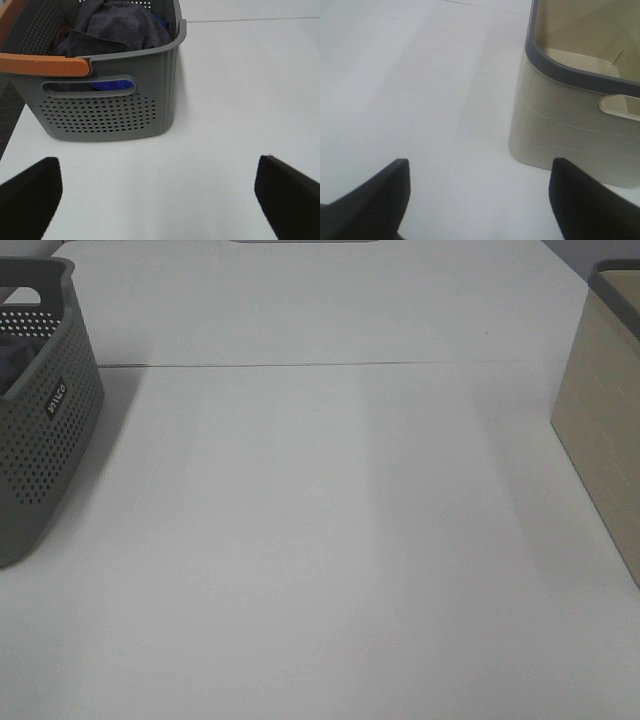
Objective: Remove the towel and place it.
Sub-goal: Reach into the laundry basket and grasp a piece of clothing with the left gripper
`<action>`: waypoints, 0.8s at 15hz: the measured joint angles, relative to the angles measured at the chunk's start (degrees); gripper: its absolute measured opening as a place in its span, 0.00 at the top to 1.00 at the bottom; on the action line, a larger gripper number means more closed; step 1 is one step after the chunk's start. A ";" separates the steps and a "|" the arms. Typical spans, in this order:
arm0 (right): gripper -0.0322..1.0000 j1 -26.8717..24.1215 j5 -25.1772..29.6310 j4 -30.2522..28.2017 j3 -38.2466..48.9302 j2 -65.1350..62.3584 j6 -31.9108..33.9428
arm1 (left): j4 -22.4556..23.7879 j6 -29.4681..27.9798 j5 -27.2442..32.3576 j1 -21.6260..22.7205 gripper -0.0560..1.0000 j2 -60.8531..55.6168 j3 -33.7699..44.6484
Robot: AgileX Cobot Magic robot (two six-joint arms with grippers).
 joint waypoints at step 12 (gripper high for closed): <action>0.24 0.00 0.00 0.00 0.00 0.00 0.00 | -0.06 11.40 8.65 0.00 0.01 7.62 -8.88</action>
